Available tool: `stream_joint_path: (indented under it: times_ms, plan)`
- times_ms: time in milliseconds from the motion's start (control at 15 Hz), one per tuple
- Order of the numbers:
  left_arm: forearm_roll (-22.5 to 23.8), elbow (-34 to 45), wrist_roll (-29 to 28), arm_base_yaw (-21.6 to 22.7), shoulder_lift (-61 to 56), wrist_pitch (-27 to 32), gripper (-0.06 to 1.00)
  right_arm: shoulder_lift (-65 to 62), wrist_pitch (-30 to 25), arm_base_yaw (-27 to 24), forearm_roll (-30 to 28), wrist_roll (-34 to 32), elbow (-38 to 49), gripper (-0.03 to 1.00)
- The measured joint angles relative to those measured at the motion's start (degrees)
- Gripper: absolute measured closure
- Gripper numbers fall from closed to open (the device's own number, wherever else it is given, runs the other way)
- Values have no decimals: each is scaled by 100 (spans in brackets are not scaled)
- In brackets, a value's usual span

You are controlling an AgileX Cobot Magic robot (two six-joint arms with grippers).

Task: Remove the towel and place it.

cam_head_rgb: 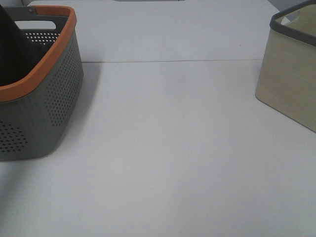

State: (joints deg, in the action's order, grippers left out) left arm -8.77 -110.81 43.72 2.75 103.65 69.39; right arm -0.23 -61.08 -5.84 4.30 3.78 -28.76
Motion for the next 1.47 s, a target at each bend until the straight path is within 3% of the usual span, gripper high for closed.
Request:
stream_joint_path:
  times_ms: [133, 400, 800, 1067, 1467]
  plan:
    - [-241, 0, -69, 0, -613, 6, 94, 0, 0, 0, 0, 0, 0, 47]
    - [-269, -6, 86, -166, -1129, 17, 94, 0, 0, 0, 0, 0, 0, 47]
    - [-269, -710, 34, -934, -1335, 40, 94, 0, 6, 0, 29, 0, 0, 47]
    - [-269, -1581, -172, -1478, -1197, 63, 94, 361, 52, 0, 796, 80, -6, 47]
    - [138, -3398, -607, -2464, -246, 34, 94, 1524, 372, 0, 1707, 922, -304, 47]
